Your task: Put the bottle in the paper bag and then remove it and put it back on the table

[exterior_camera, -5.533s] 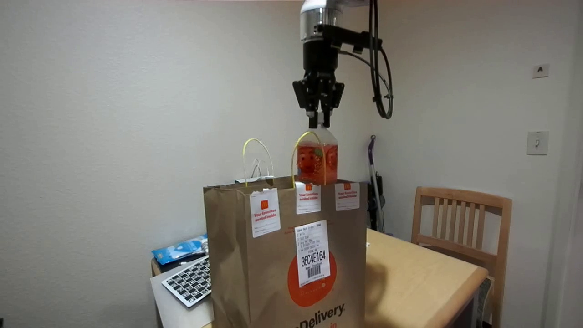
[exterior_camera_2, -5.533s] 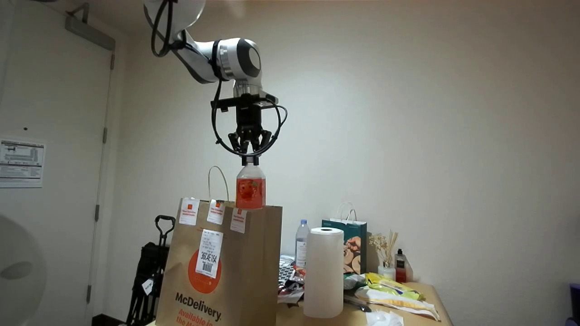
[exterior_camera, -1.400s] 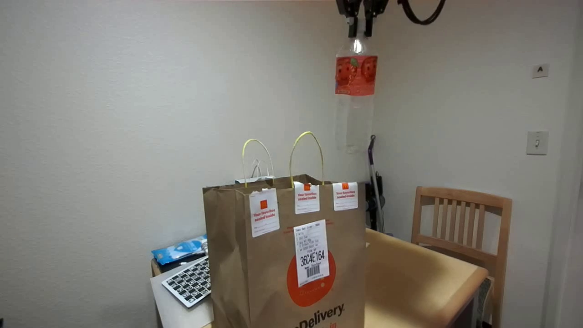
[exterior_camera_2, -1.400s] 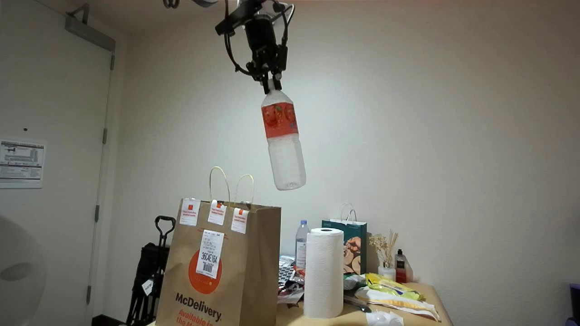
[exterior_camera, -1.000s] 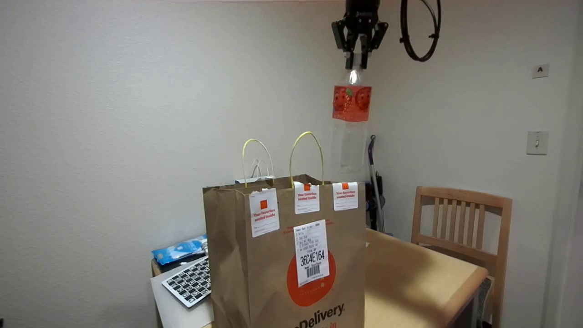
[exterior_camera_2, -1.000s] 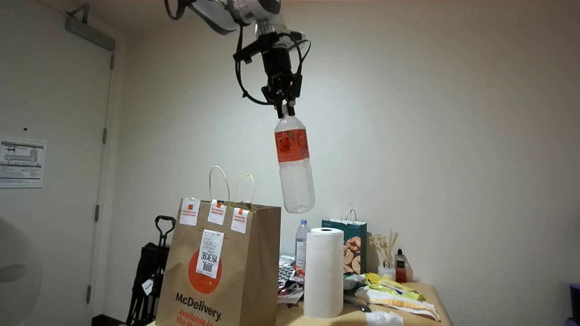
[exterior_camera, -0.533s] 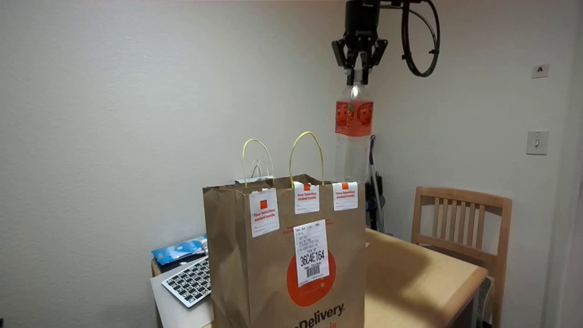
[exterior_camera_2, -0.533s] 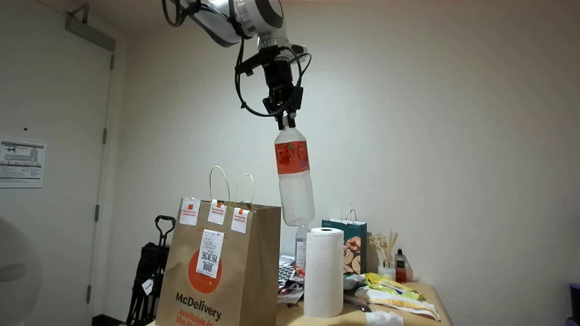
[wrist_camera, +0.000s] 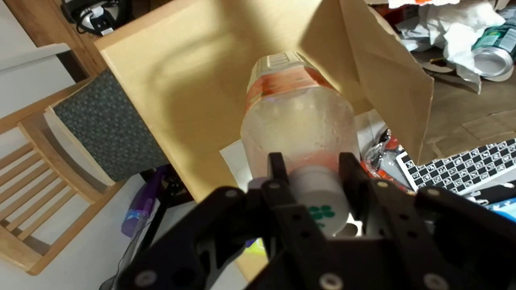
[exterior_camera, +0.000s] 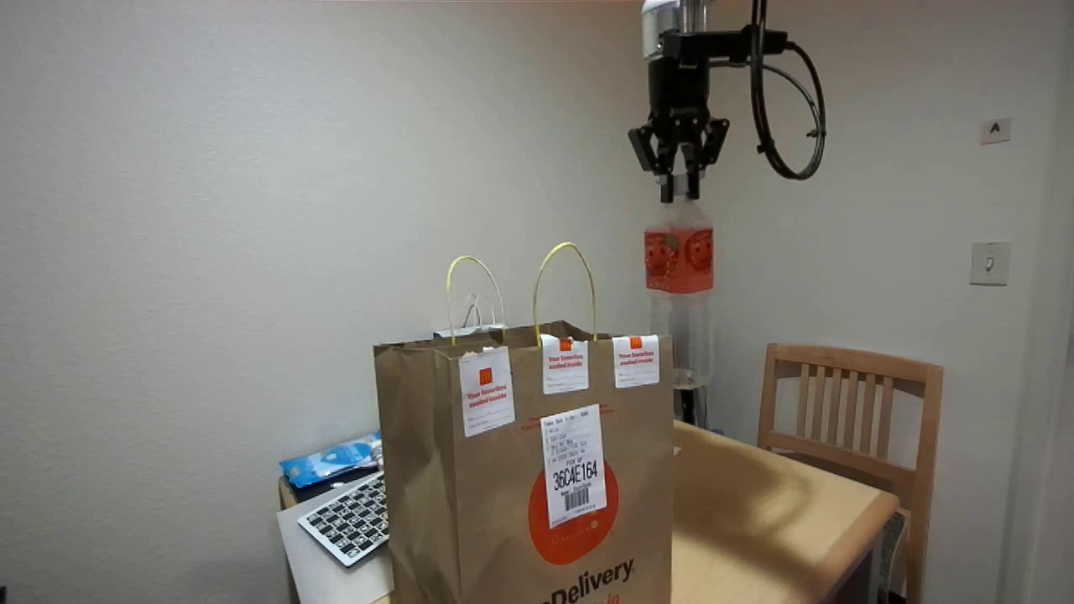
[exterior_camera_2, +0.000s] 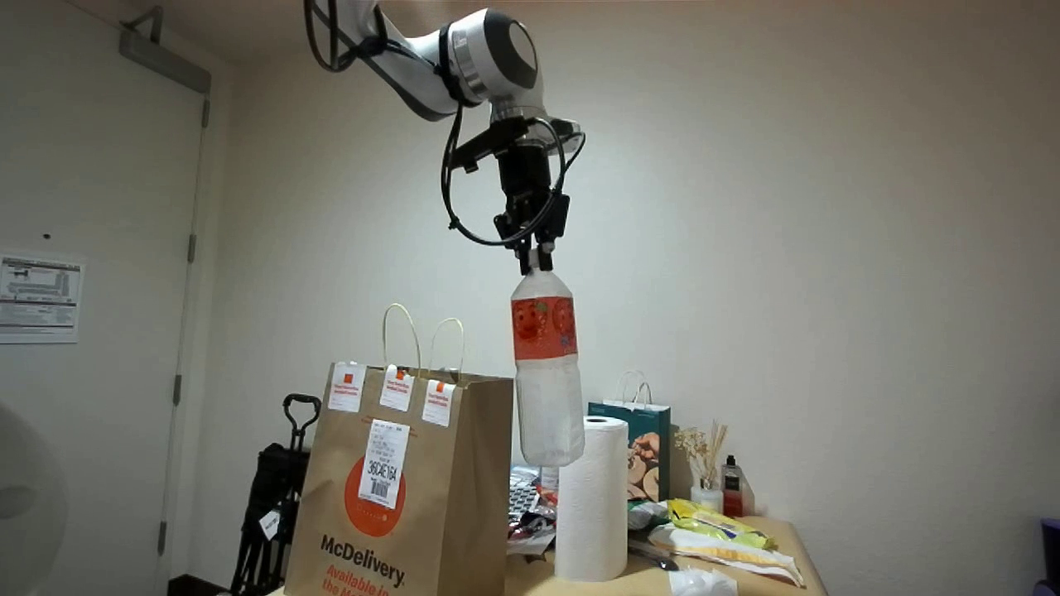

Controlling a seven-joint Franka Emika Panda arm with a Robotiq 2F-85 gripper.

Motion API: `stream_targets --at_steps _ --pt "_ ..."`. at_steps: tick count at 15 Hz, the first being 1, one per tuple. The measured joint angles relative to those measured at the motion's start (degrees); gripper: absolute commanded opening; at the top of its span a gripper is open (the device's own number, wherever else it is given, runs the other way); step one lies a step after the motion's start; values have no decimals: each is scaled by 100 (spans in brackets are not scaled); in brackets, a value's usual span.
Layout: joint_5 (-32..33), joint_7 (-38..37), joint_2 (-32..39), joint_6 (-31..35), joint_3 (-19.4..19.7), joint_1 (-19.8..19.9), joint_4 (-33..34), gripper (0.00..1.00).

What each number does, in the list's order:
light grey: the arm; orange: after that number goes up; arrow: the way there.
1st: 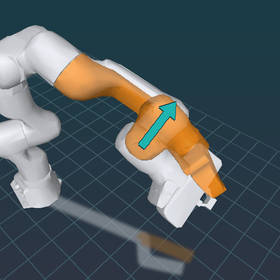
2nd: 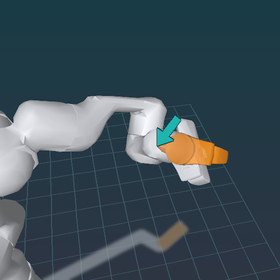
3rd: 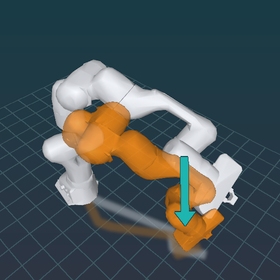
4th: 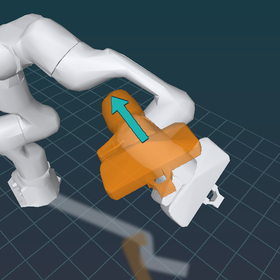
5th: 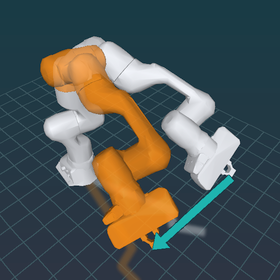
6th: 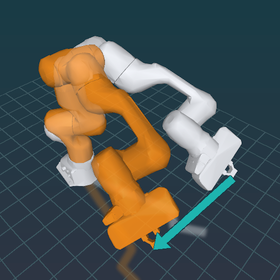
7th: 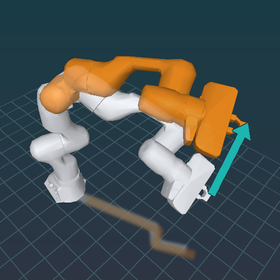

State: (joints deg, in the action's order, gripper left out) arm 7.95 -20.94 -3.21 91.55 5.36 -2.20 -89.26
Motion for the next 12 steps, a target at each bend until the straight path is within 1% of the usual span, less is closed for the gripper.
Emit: stream_targets --at_steps 3,4,6,8,9,12 --pt "0 0 8 220 -3 150 -370 13" --pt "0 -14 16 343 -1 205 -500 37" --pt "0 -106 45 520 4 300 -668 37" --pt "0 -113 55 556 6 331 -700 37" --pt "0 -117 53 557 4 331 -700 13" --pt "0 -125 67 556 -6 334 -700 13"
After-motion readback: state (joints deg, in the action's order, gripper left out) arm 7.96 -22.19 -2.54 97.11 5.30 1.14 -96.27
